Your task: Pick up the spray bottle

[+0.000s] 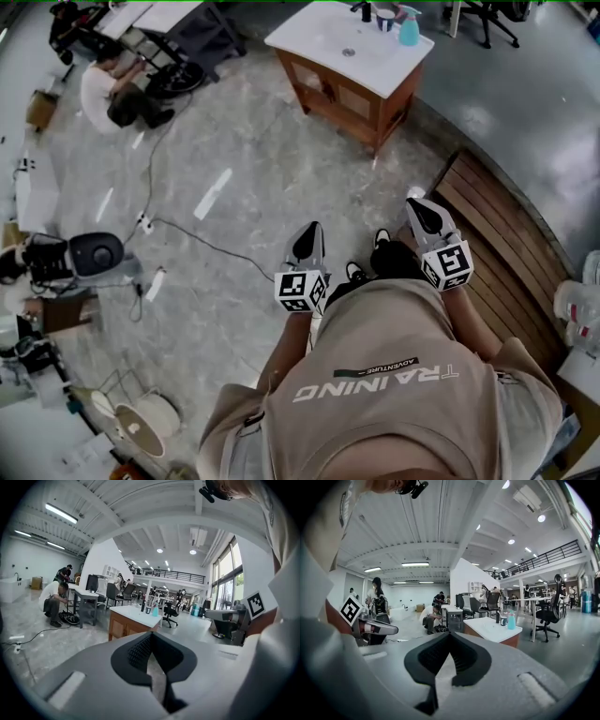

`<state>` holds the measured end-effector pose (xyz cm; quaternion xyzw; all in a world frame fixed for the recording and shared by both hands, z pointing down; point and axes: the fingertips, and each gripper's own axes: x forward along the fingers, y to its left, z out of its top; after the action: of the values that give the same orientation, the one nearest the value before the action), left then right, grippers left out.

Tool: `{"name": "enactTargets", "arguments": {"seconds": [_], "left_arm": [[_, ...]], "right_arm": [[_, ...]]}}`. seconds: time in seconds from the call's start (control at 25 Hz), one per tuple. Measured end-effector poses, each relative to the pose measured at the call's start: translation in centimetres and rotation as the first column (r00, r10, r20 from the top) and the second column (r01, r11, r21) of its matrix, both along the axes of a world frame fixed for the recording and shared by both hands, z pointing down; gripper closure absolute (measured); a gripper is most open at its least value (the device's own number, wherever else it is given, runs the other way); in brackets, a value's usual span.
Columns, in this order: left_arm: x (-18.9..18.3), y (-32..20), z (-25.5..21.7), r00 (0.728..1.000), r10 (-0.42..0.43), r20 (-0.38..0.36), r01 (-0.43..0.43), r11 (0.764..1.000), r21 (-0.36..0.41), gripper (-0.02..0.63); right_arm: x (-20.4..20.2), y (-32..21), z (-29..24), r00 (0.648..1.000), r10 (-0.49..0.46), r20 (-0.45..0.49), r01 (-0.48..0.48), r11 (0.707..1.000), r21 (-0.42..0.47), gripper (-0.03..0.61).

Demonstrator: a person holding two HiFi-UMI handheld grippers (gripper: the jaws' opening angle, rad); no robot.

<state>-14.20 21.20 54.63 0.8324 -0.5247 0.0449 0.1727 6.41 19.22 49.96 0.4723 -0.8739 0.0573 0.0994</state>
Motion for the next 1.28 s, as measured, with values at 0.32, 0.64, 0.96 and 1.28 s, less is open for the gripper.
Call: {"name": "enactTargets", "arguments": {"seconds": [0.32, 0.64, 0.96, 1.28], "left_arm": [[-0.1, -1.5, 1.4, 0.997, -0.032, 0.066, 0.035, 0.999, -0.034, 0.598], [-2.5, -7.2, 0.5, 0.996, -0.053, 0.067, 0.057, 0.996, -0.062, 0.598], [-2.2, -18.6, -1.7, 0.991, -0.032, 0.127, 0.034, 0.999, -0.017, 0.598], [-1.6, -26.3, -3.1, 0.993, -0.052, 0.11, 0.05, 0.998, 0.024, 0.597]], "right_arm": [[-2.4, -3.8, 0.2, 0.997, -0.075, -0.021, 0.074, 0.996, -0.04, 0.577], [-5.7, -10.7, 1.7, 0.991, -0.121, 0.049, 0.124, 0.991, -0.052, 0.577], [-5.1, -21.6, 1.8, 0.991, -0.112, 0.078, 0.111, 0.994, 0.008, 0.577], [-3.2, -27.8, 1.8, 0.993, -0.112, 0.043, 0.112, 0.994, 0.017, 0.577]]}}
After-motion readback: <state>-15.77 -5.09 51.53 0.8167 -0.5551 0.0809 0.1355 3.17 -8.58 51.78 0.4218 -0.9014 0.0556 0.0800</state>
